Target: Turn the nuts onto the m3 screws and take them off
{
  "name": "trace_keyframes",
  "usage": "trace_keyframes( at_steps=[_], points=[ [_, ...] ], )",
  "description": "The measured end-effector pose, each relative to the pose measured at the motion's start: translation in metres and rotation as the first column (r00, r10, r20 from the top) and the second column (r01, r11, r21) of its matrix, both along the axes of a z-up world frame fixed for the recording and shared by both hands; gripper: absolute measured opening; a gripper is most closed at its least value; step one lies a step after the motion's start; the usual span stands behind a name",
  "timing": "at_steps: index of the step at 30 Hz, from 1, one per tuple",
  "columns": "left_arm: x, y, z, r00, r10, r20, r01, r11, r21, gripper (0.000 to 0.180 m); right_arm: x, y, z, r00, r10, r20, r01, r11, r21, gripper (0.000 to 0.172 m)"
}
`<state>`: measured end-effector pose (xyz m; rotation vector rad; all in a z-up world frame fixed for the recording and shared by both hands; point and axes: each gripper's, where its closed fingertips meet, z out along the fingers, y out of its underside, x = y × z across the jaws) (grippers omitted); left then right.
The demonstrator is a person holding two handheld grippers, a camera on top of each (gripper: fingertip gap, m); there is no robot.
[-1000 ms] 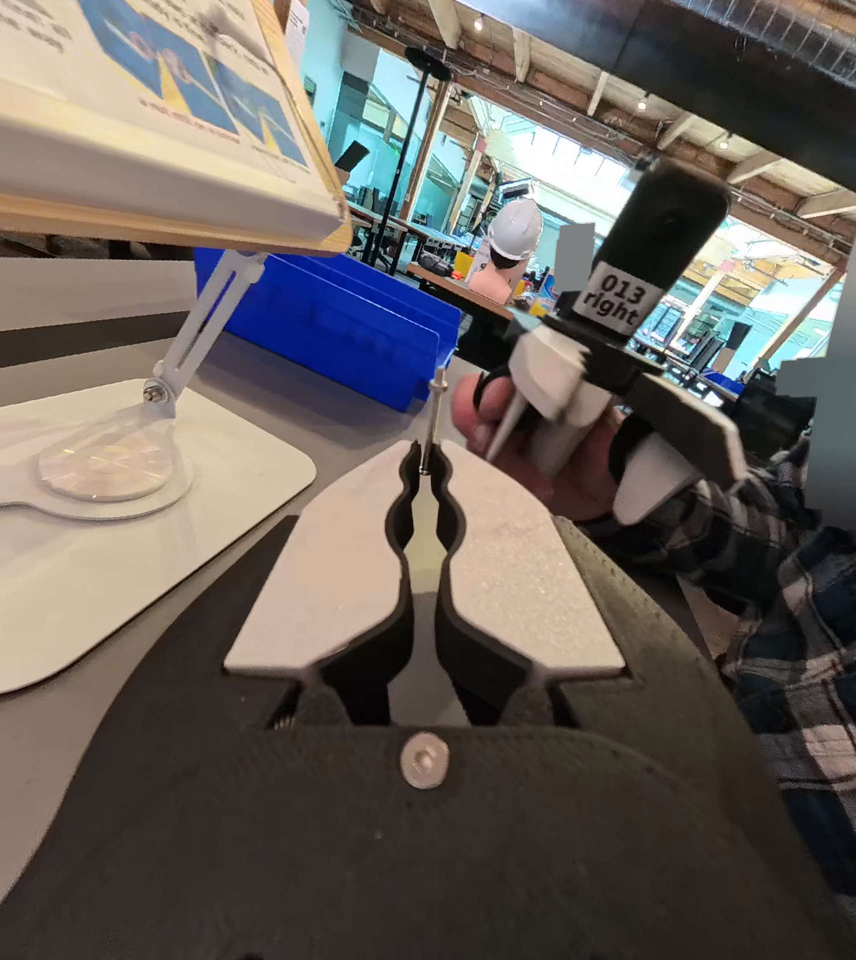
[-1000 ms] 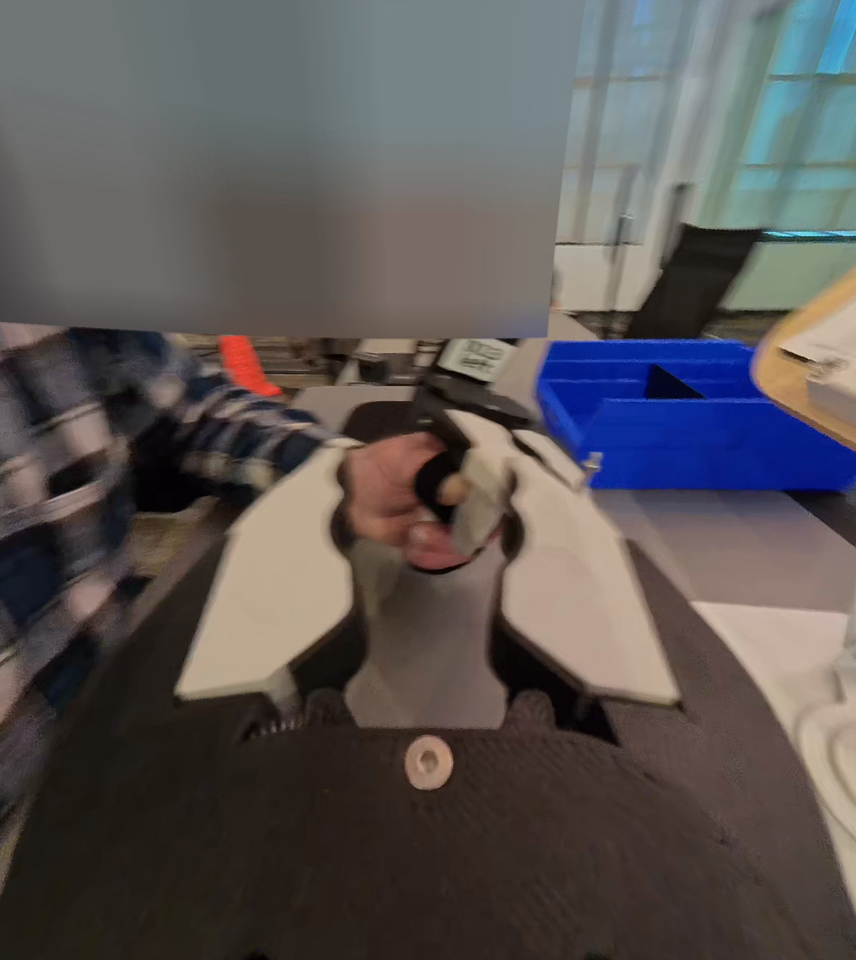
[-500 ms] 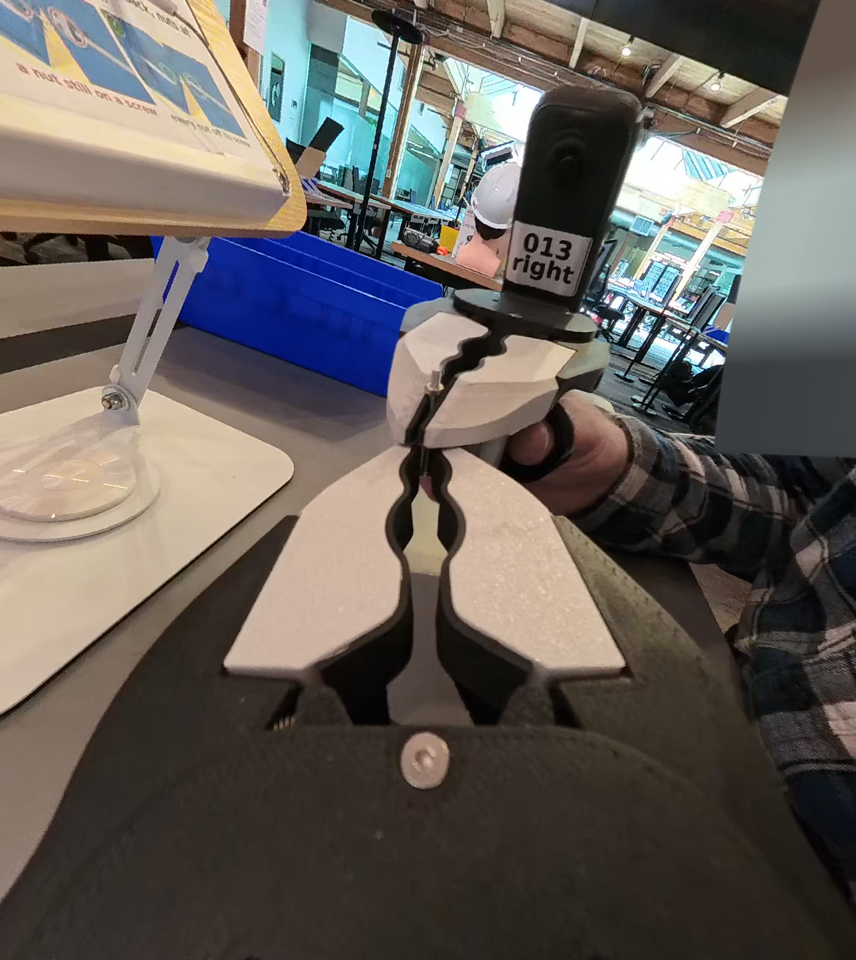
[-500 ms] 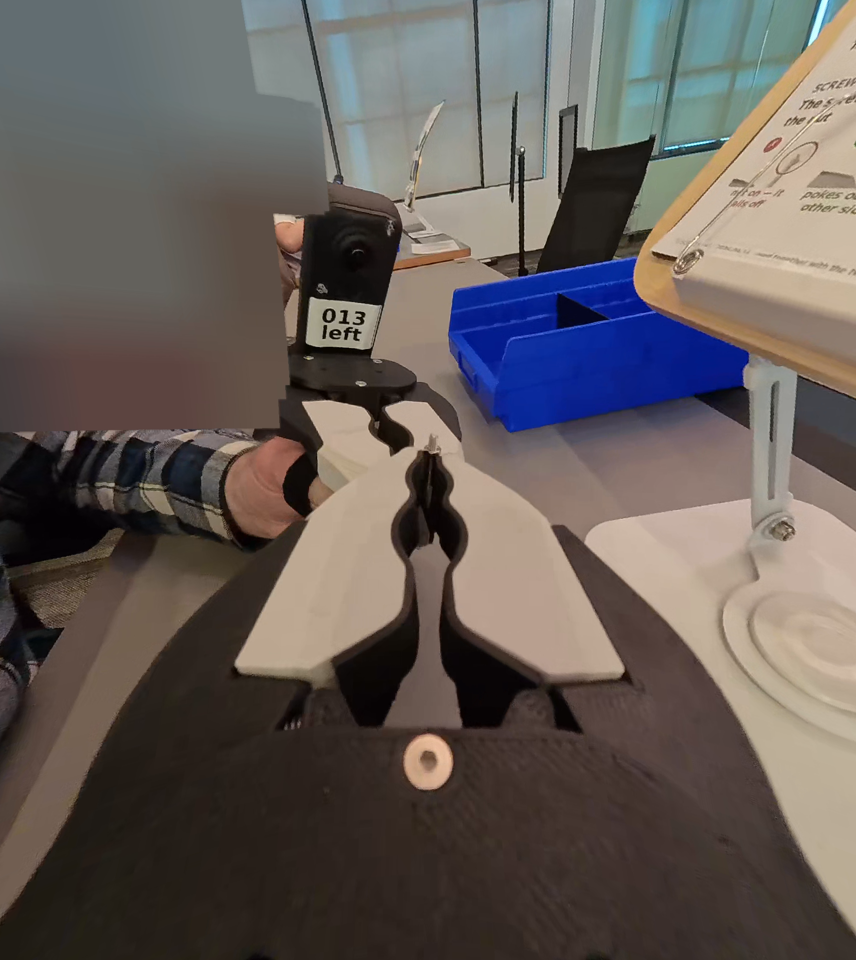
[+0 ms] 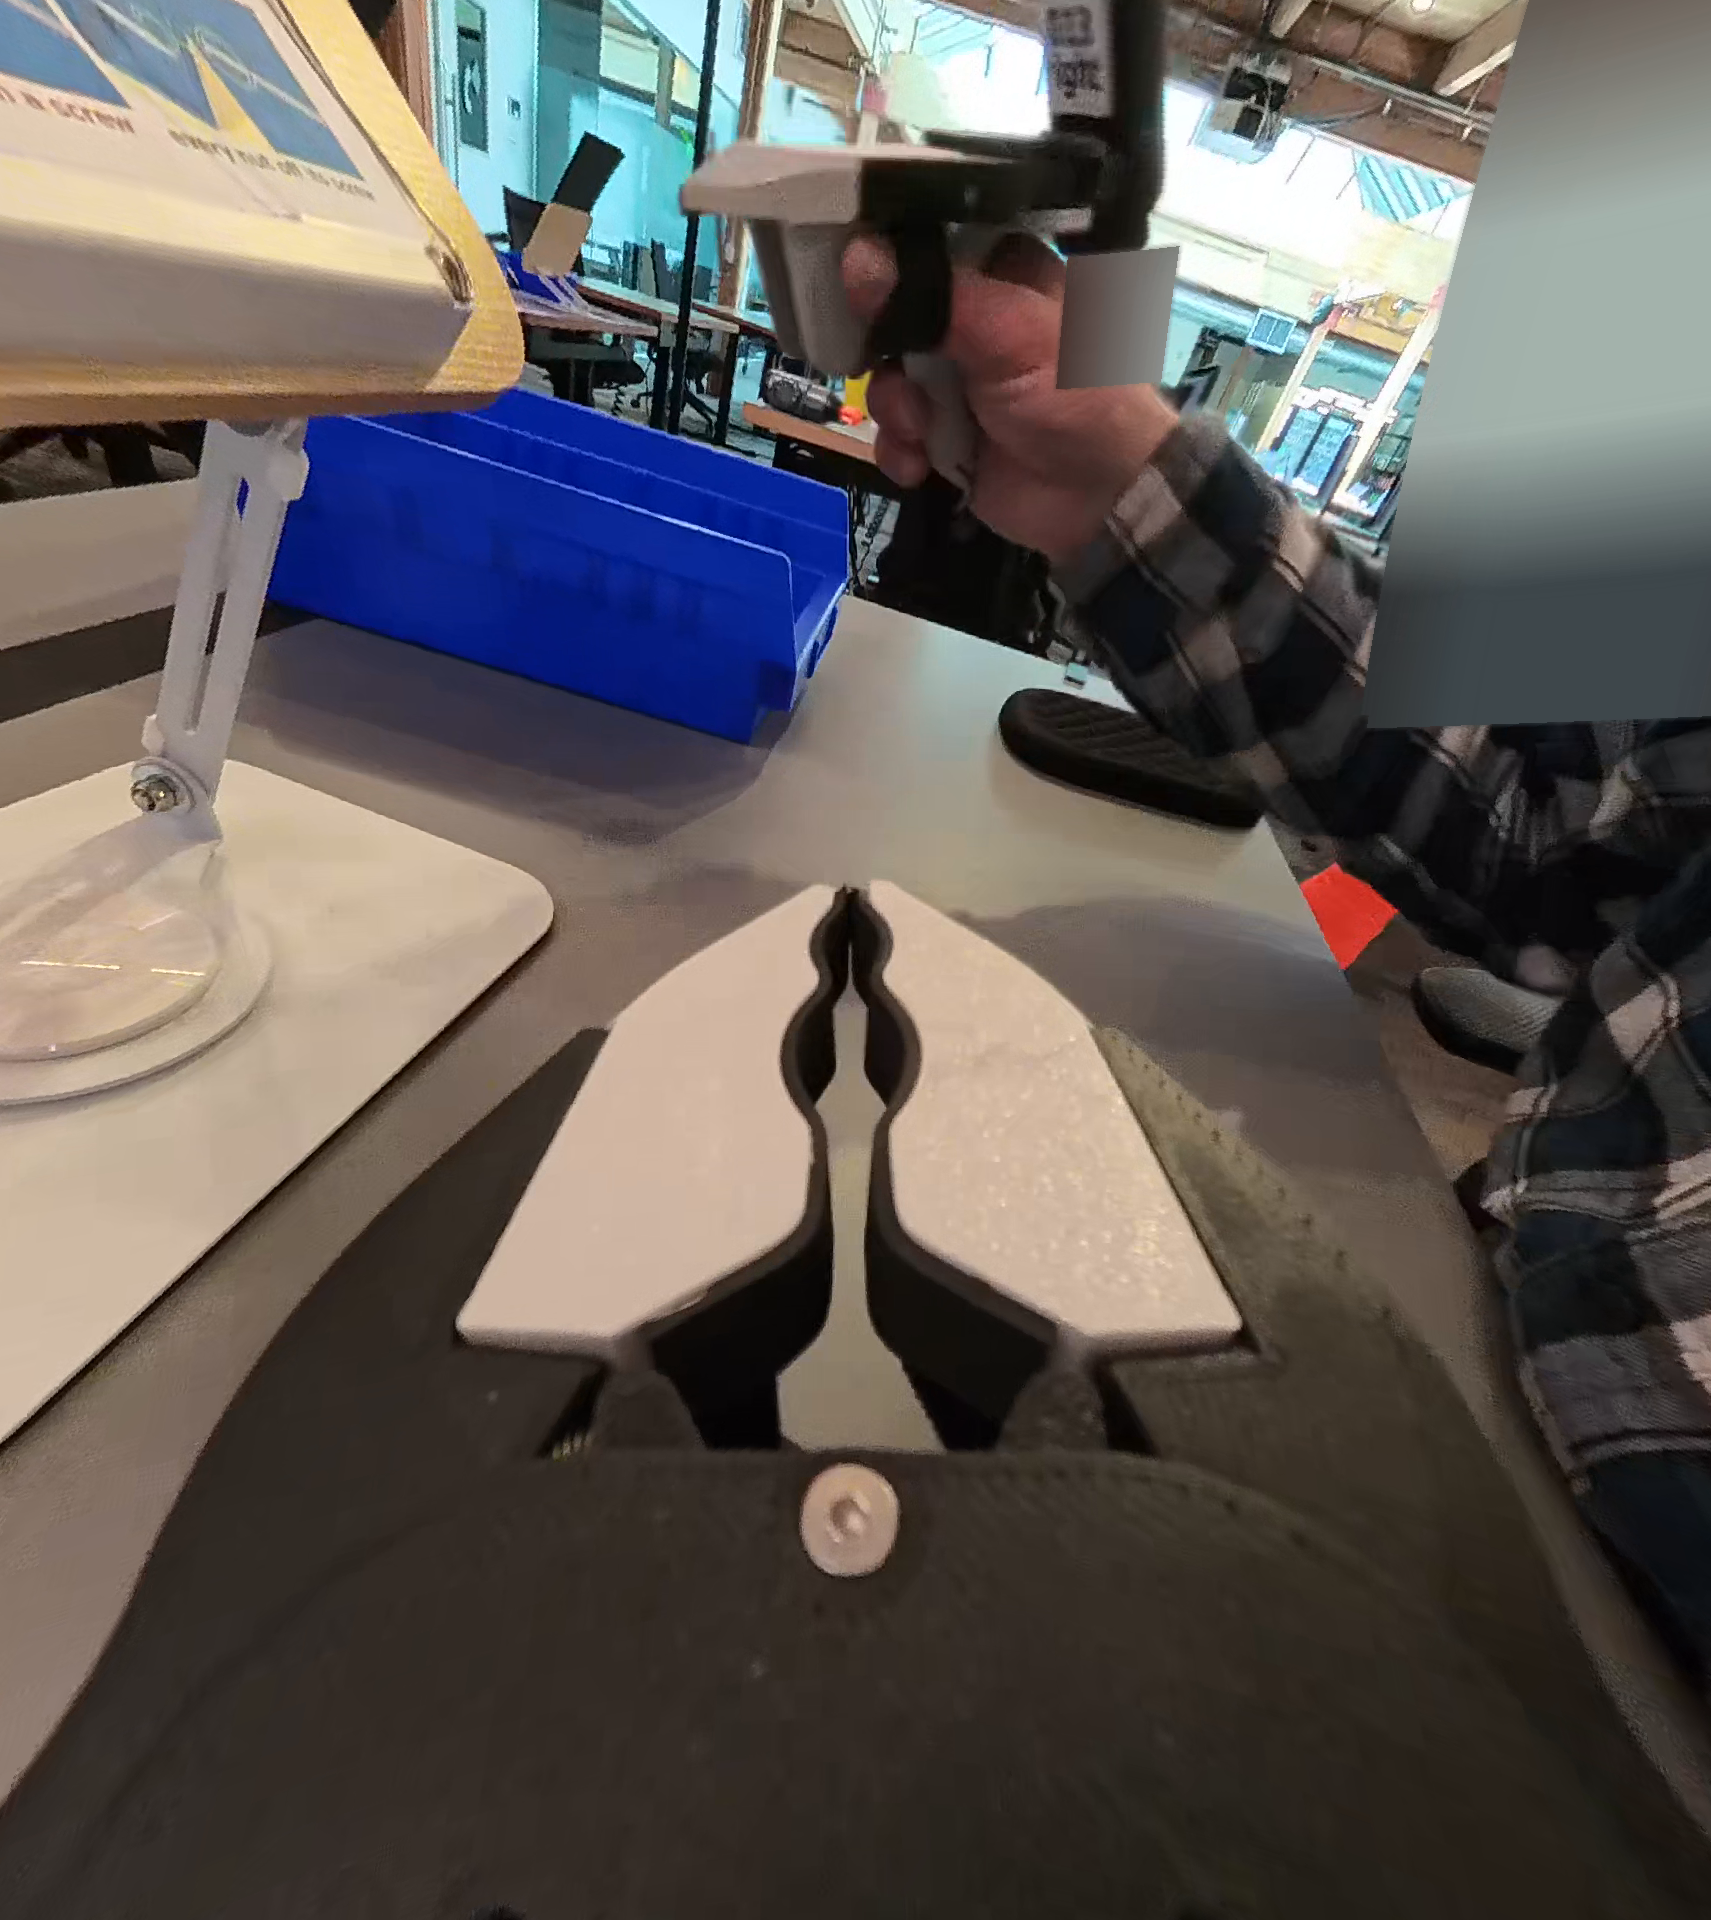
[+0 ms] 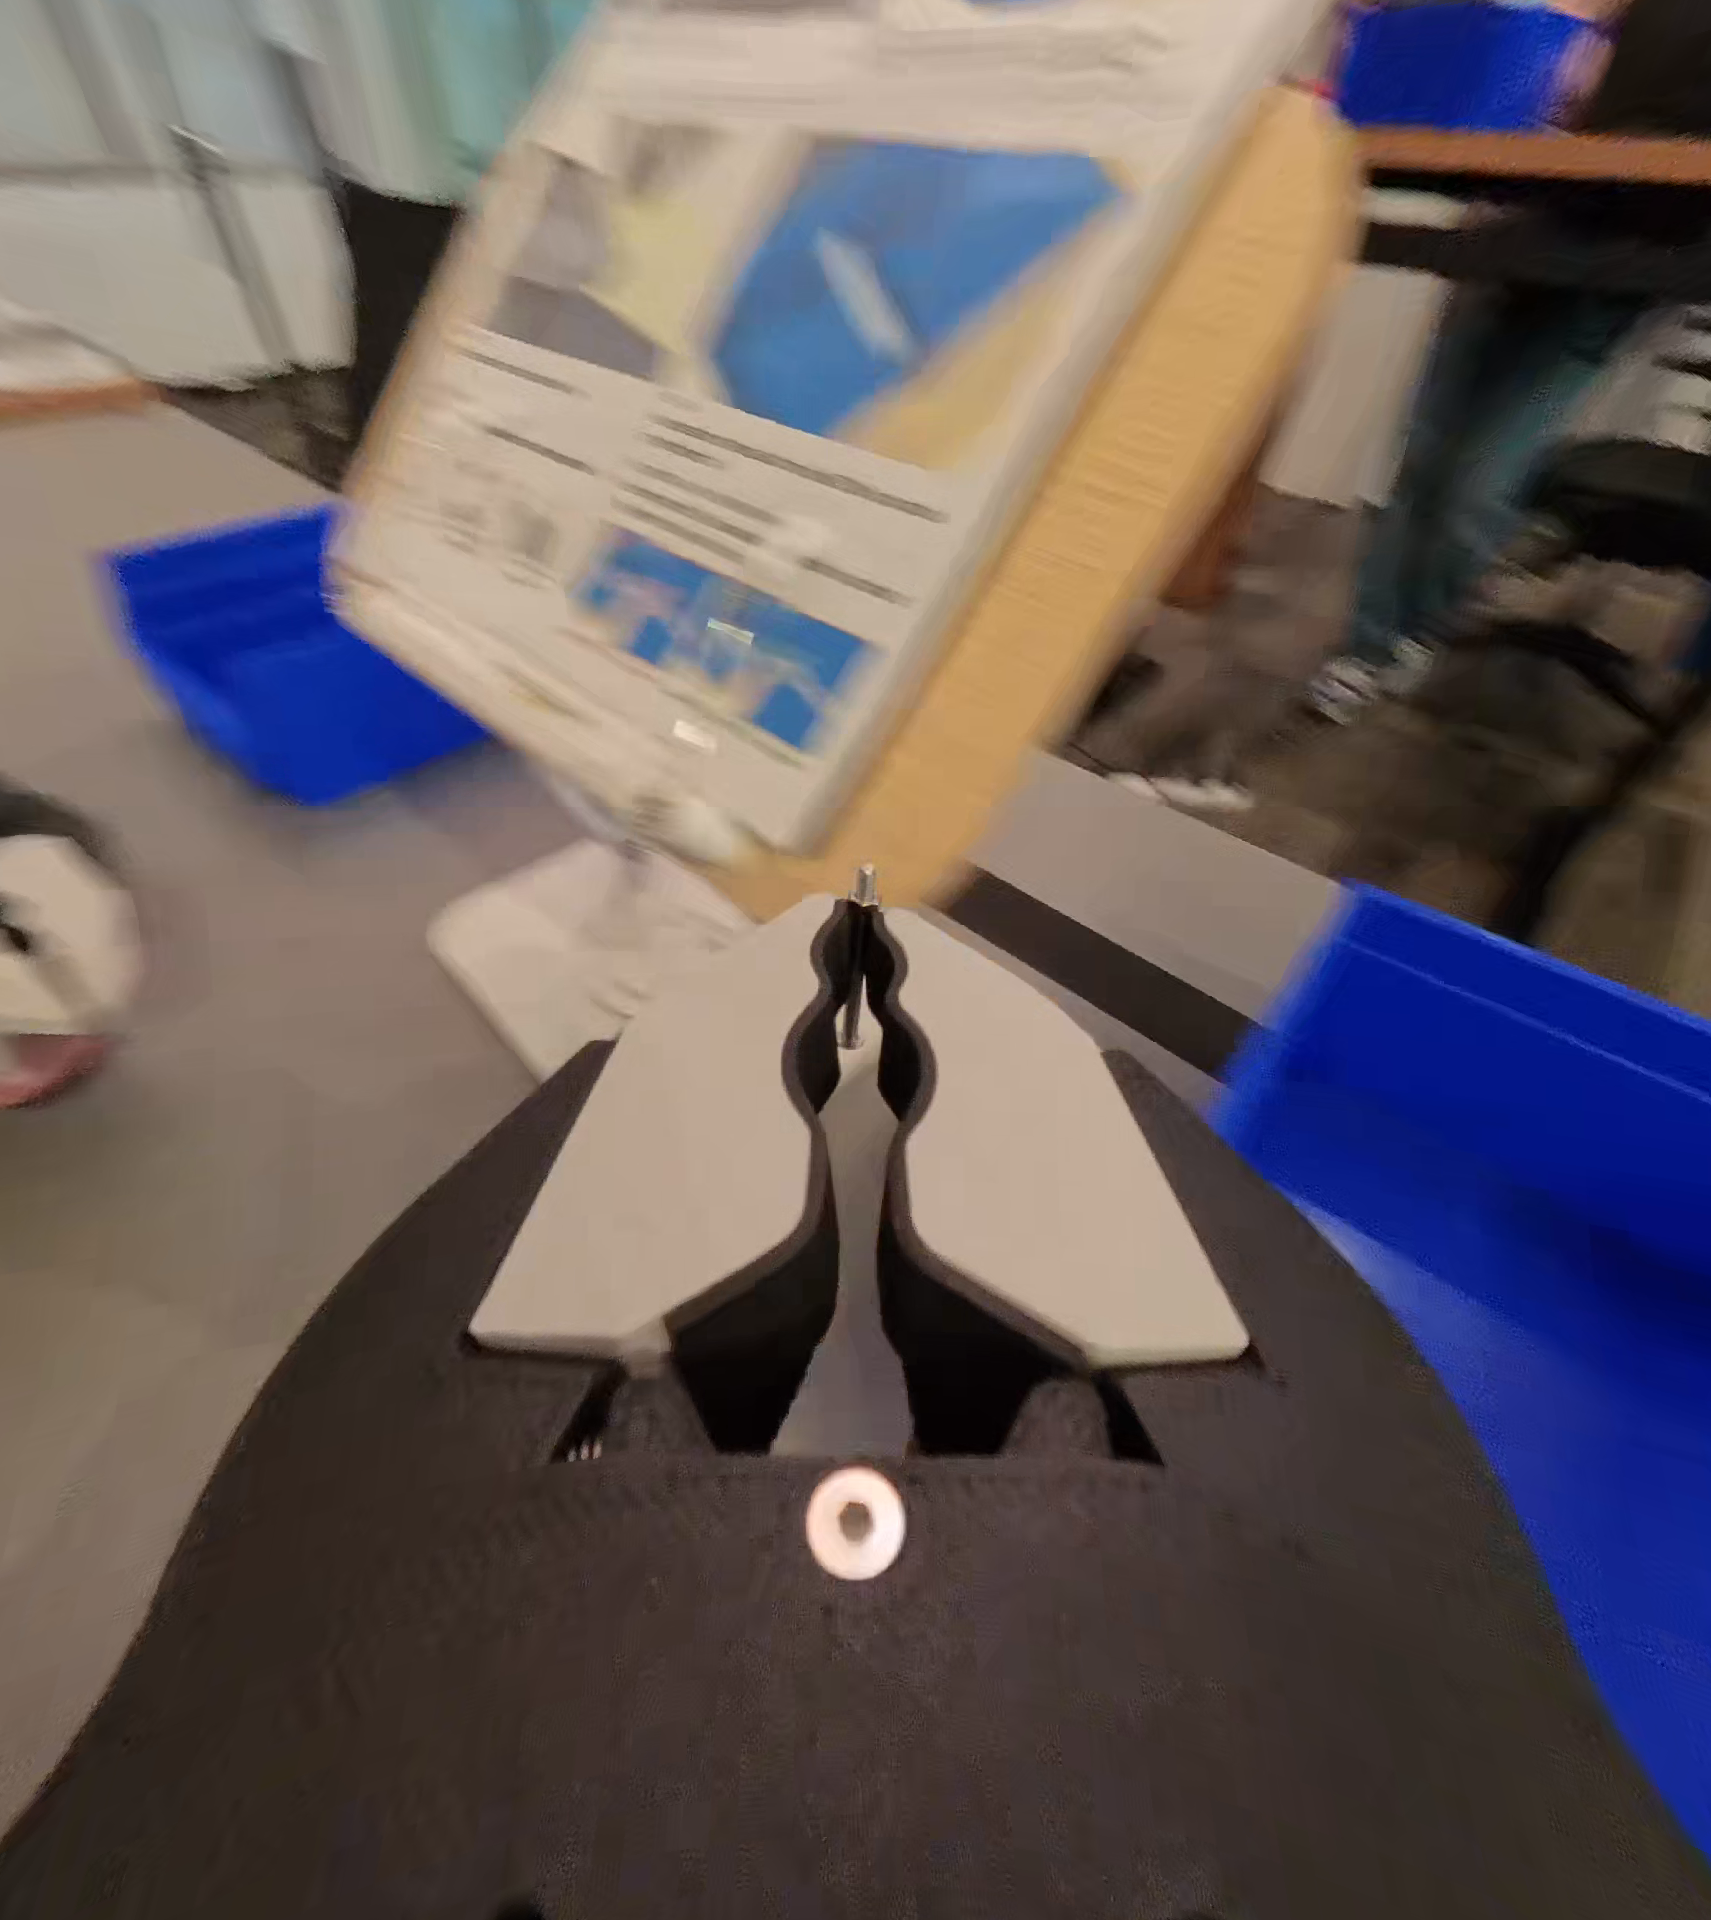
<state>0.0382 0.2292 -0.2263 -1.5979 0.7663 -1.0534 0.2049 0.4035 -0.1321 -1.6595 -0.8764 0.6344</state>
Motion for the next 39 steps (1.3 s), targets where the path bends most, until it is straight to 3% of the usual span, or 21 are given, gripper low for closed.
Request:
trace_keyframes(
  at_steps=[4,10,16,17,20,25,29,31,35,39],
  points=[
    [0.003,0.002,-0.007,0.999,0.007,-0.033,-0.007,1.000,0.005,0.000,0.069,0.069,-0.059,0.961,-0.174,0.216,0.210,0.965,-0.156,0.003],
    [0.001,0.005,-0.012,0.999,0.014,-0.033,-0.014,1.000,-0.009,0.000,0.120,0.116,-0.159,0.852,-0.184,0.490,0.395,0.840,-0.372,0.003],
    [0.003,0.005,-0.016,0.999,0.003,-0.036,-0.003,1.000,-0.021,0.000,0.138,0.124,-0.202,0.795,-0.136,0.591,0.477,0.741,-0.473,0.004],
    [0.003,0.005,-0.016,0.999,-0.001,-0.035,0.000,1.000,-0.022,0.000,0.140,0.127,-0.204,0.788,-0.145,0.599,0.488,0.740,-0.463,0.013],
    [0.003,0.005,-0.016,0.999,-0.001,-0.034,0.000,1.000,-0.022,0.000,0.142,0.133,-0.193,0.774,-0.191,0.604,0.504,0.763,-0.404,0.039],
    [0.001,0.005,-0.013,0.999,0.012,-0.040,-0.012,1.000,-0.002,0.000,0.119,0.111,-0.138,0.813,-0.240,0.530,0.432,0.860,-0.273,0.021],
    [-0.017,0.008,0.008,0.990,0.089,-0.109,-0.076,0.990,0.119,0.003,0.073,0.060,-0.079,0.878,-0.232,0.418,0.293,0.952,-0.088,0.005],
    [-0.042,0.015,0.020,0.966,0.187,-0.176,-0.153,0.970,0.188,0.005,0.045,0.028,-0.060,0.910,-0.196,0.366,0.217,0.976,-0.017,0.001],
    [-0.124,0.031,0.046,0.841,0.442,-0.311,-0.359,0.887,0.291,0.014,-0.020,-0.037,-0.048,0.959,-0.037,0.280,0.024,0.999,0.049,0.000],
    [-0.225,0.054,0.067,0.620,0.639,-0.456,-0.529,0.769,0.358,0.021,-0.066,-0.076,-0.050,0.974,0.103,0.204,-0.125,0.988,0.096,0.000]
  ],
)
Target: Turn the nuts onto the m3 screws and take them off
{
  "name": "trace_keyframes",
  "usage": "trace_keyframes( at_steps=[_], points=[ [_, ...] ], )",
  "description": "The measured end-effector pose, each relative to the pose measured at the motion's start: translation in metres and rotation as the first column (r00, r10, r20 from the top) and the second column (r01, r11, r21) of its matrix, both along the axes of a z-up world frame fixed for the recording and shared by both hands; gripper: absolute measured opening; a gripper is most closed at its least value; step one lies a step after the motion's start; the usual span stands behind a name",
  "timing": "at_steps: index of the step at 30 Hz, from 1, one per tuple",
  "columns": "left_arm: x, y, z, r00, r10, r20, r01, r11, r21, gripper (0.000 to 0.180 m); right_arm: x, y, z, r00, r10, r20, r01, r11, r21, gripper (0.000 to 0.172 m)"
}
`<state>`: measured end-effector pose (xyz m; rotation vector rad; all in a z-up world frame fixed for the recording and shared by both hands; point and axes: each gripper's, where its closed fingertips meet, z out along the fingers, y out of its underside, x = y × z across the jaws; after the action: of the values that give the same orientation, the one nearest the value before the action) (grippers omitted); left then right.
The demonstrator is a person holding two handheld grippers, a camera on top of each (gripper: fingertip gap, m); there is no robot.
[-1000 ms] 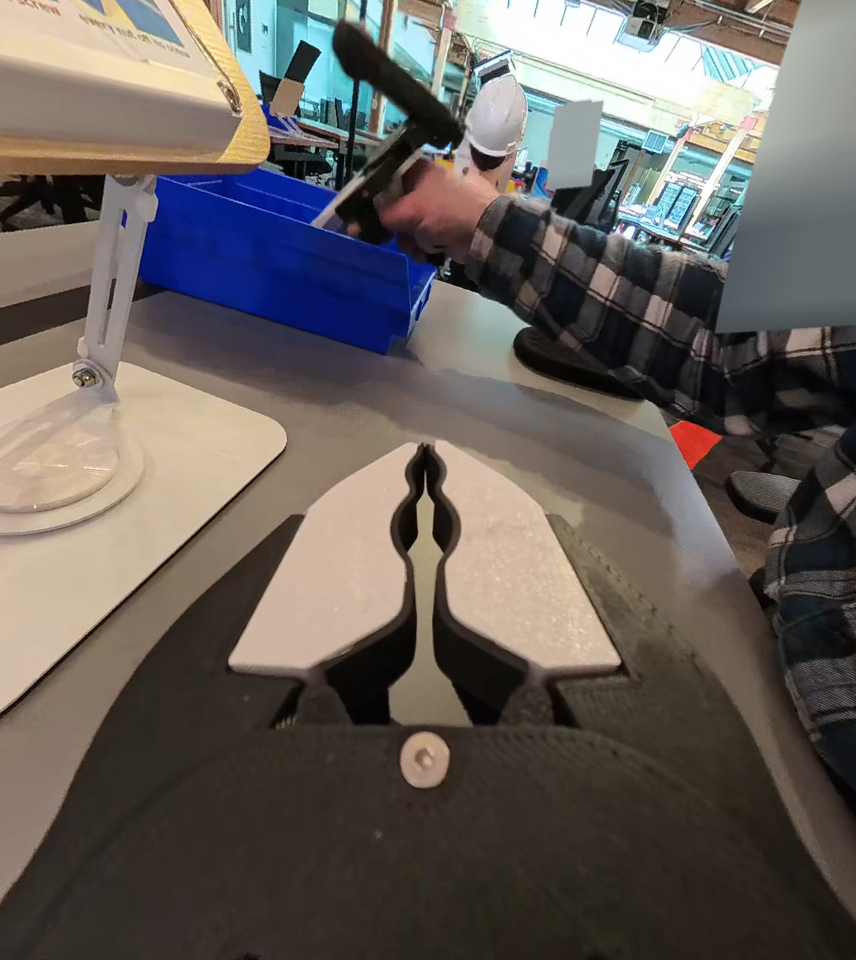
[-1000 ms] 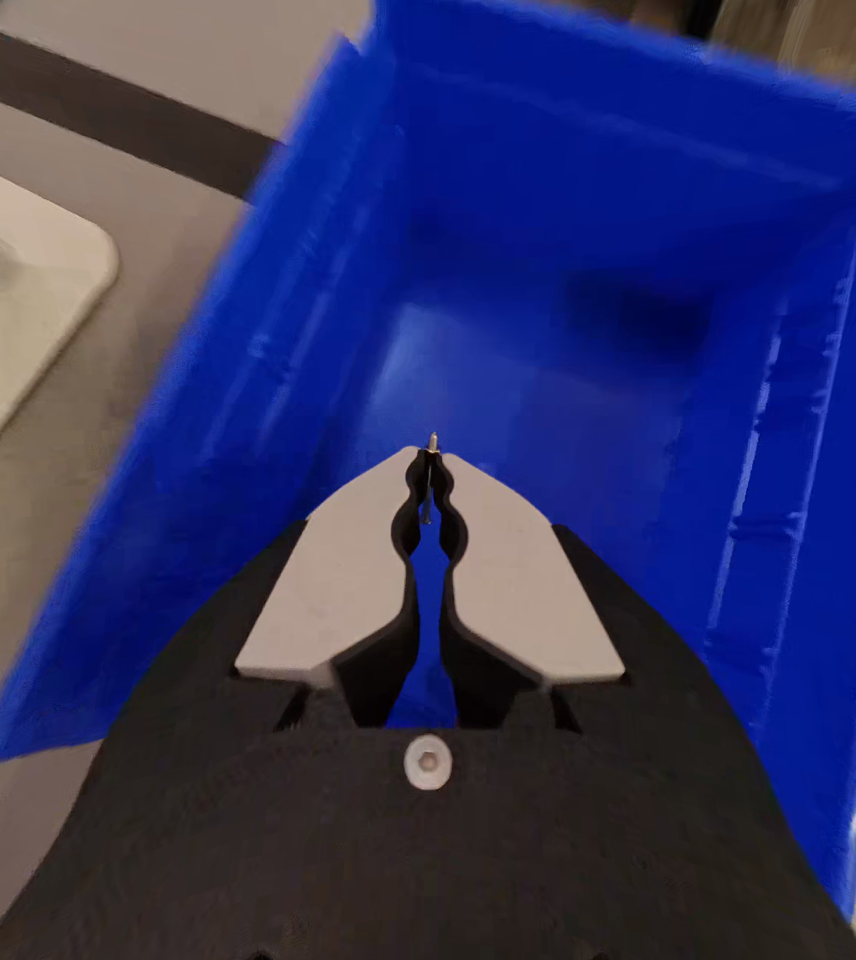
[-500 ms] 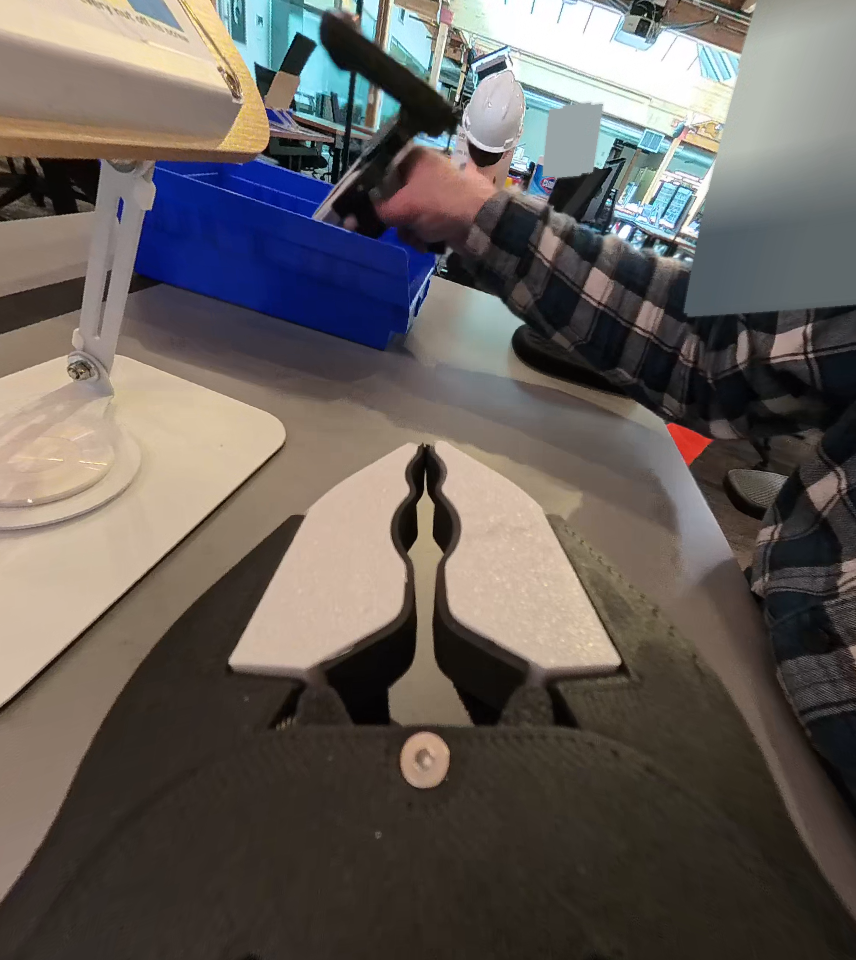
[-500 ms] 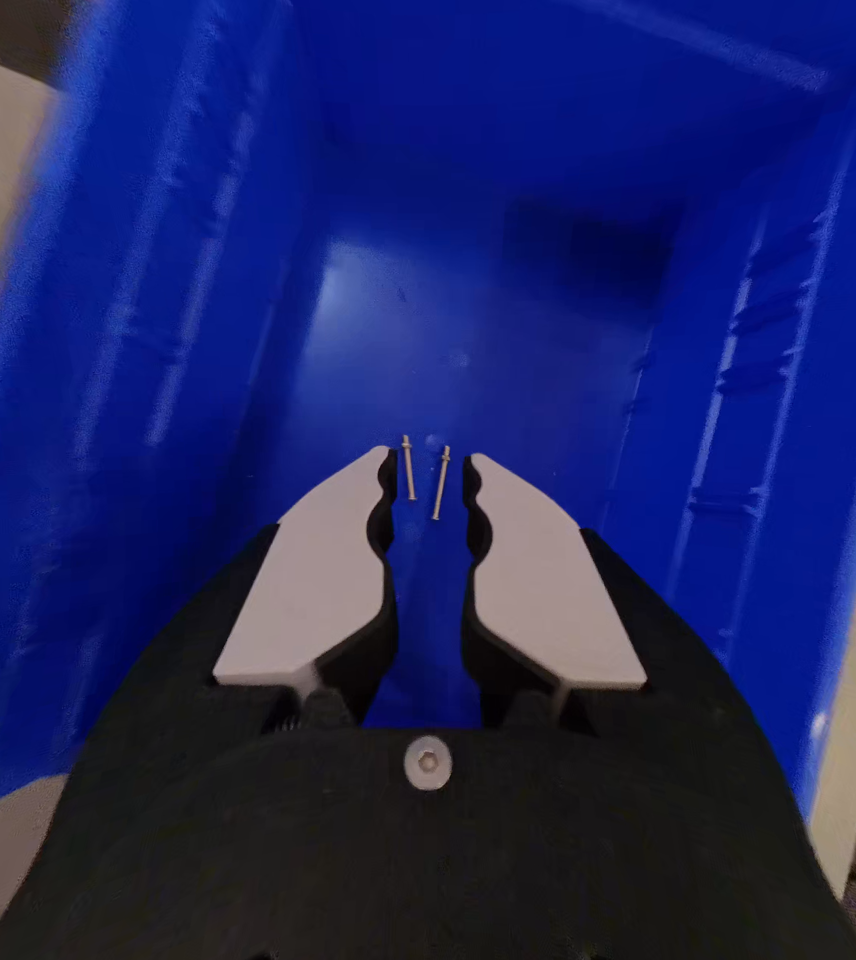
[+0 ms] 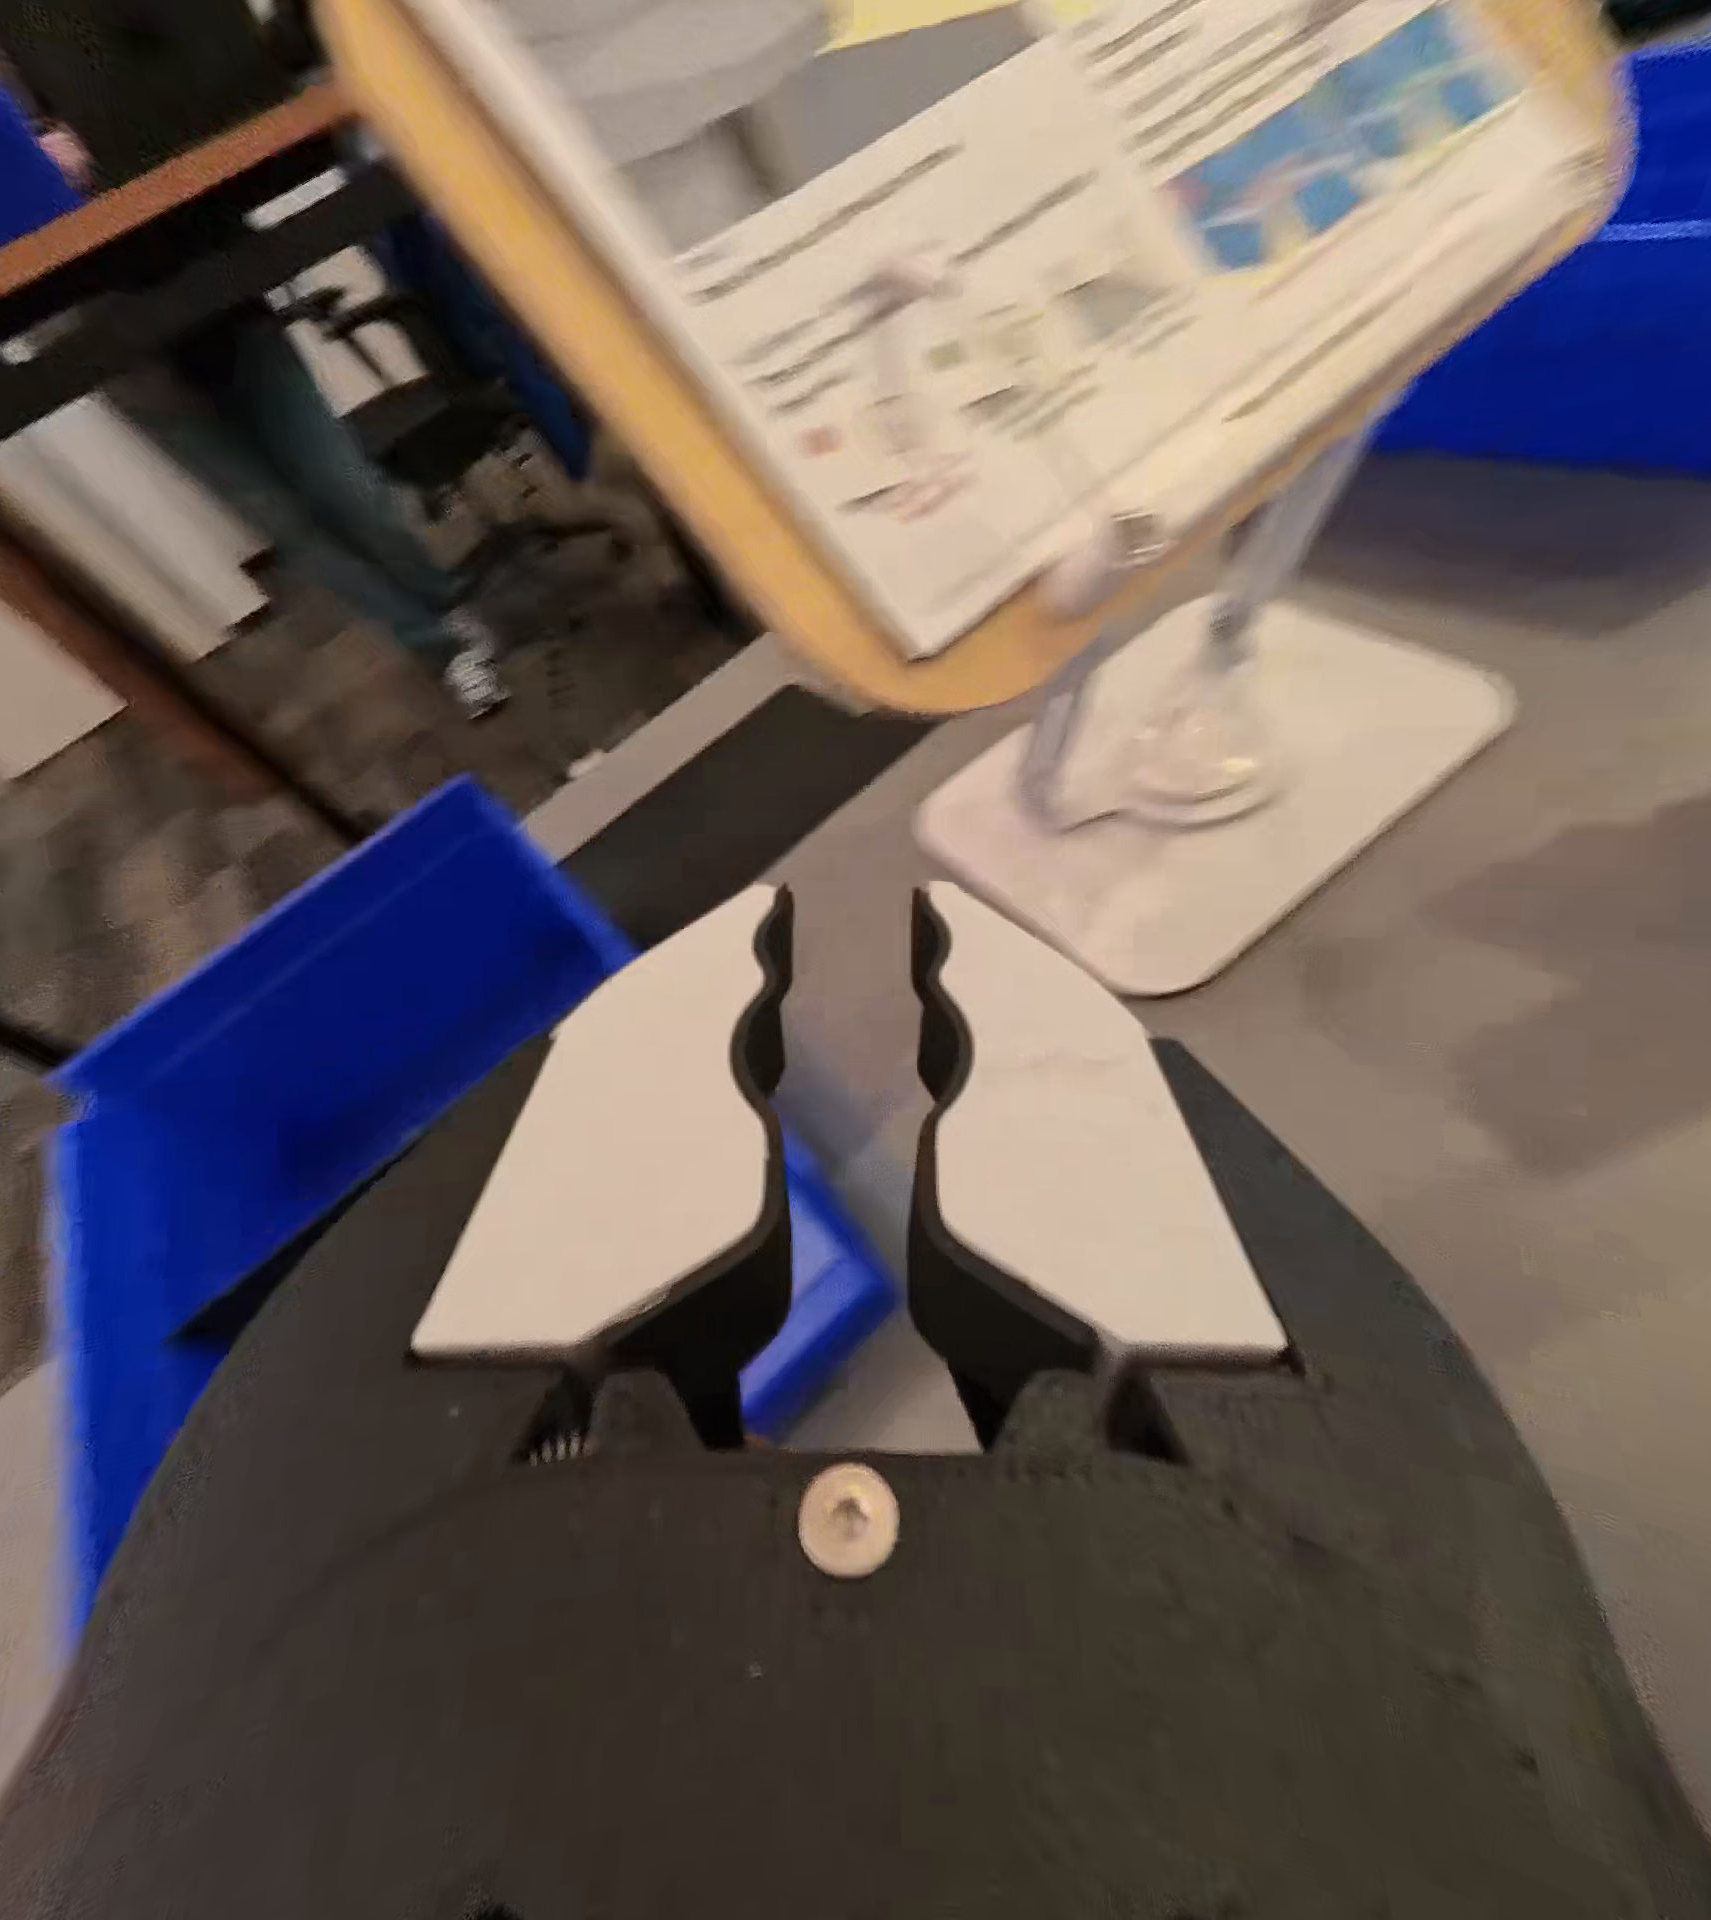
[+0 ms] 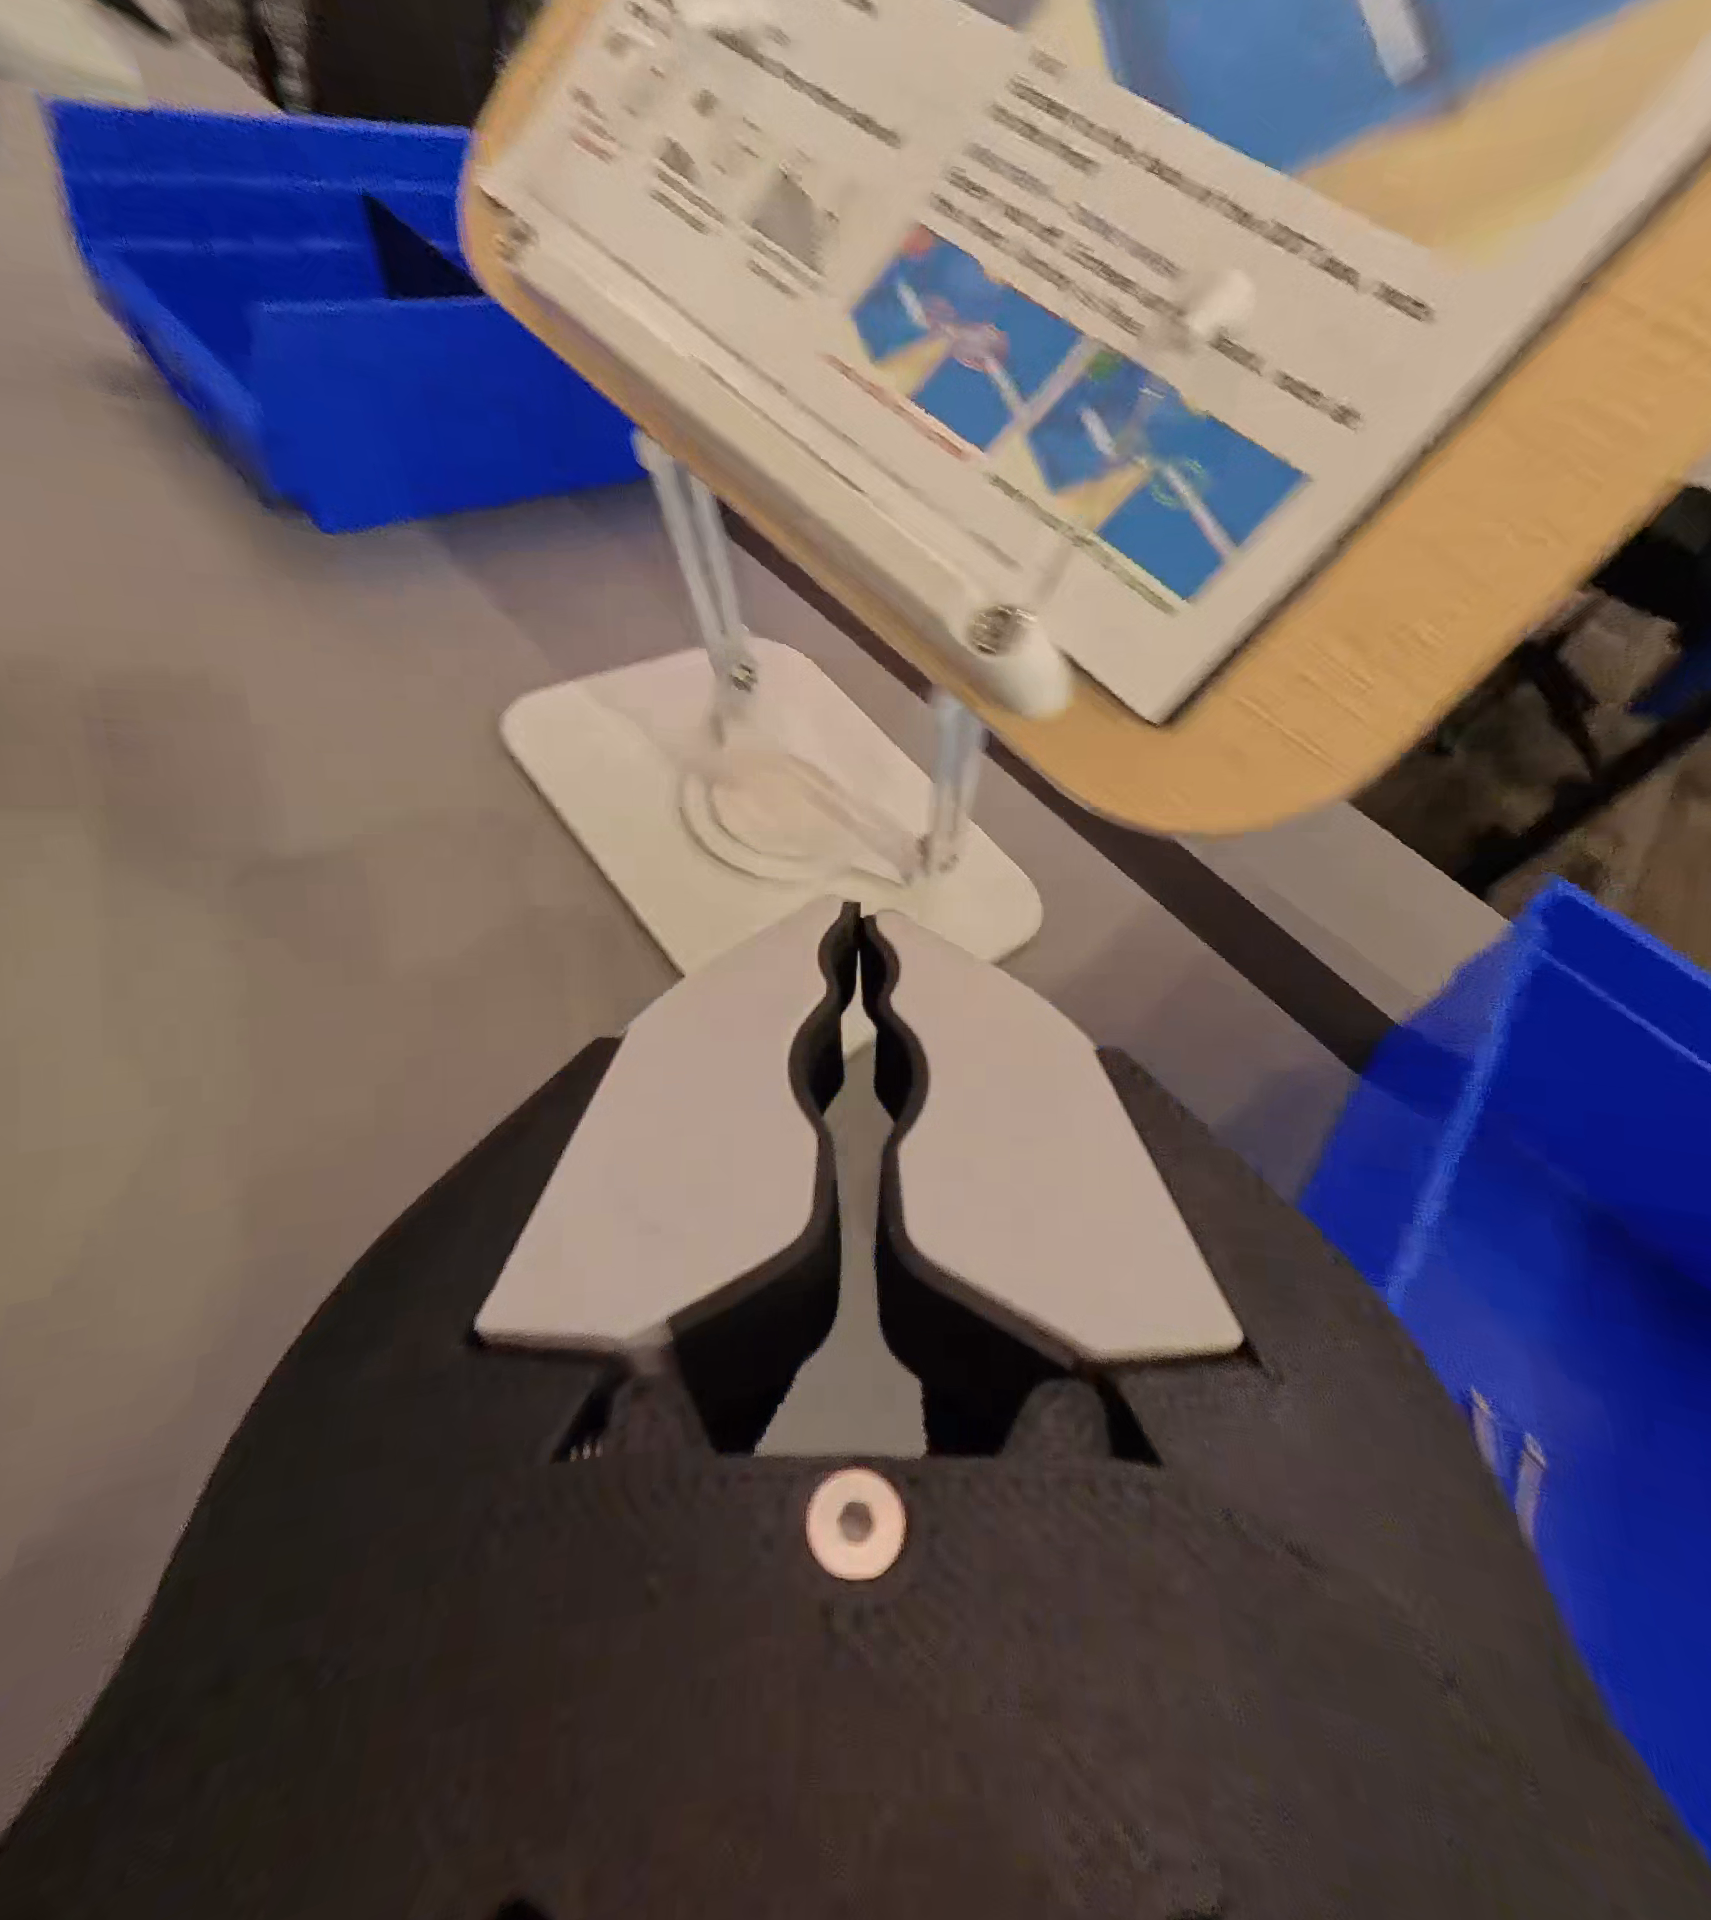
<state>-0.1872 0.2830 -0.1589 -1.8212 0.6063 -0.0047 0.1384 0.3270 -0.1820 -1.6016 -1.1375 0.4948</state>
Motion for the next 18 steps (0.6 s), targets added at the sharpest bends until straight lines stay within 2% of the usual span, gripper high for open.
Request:
trace_keyframes(
  at_steps=[2,4,9,11,13,15,18],
  points=[
    [-0.043,0.019,0.002,0.996,0.083,-0.042,-0.085,0.994,-0.062,0.021,-0.022,-0.014,-0.001,0.994,0.079,-0.079,-0.079,0.997,-0.007,0.000],
    [-0.079,0.042,-0.004,0.988,0.132,-0.078,-0.143,0.978,-0.151,0.022,-0.048,-0.030,-0.021,0.983,0.163,-0.079,-0.167,0.985,-0.041,0.000],
    [-0.144,0.104,-0.042,0.973,0.198,-0.122,-0.231,0.888,-0.398,0.025,-0.096,-0.055,-0.063,0.950,0.289,-0.115,-0.300,0.949,-0.097,0.000],
    [-0.161,0.124,-0.066,0.968,0.213,-0.136,-0.253,0.815,-0.521,0.025,-0.104,-0.062,-0.075,0.939,0.329,-0.103,-0.339,0.934,-0.109,0.000],
    [-0.174,0.144,-0.085,0.958,0.175,-0.227,-0.276,0.784,-0.556,0.019,-0.105,-0.065,-0.083,0.929,0.359,-0.088,-0.367,0.924,-0.111,0.000],
    [-0.190,0.152,-0.109,0.933,0.138,-0.331,-0.330,0.692,-0.643,0.022,-0.104,-0.065,-0.086,0.922,0.368,-0.120,-0.383,0.912,-0.149,0.000],
    [-0.202,0.160,-0.137,0.924,0.068,-0.377,-0.346,0.572,-0.744,0.019,-0.098,-0.063,-0.091,0.922,0.367,-0.128,-0.385,0.906,-0.175,0.000]
  ],
)
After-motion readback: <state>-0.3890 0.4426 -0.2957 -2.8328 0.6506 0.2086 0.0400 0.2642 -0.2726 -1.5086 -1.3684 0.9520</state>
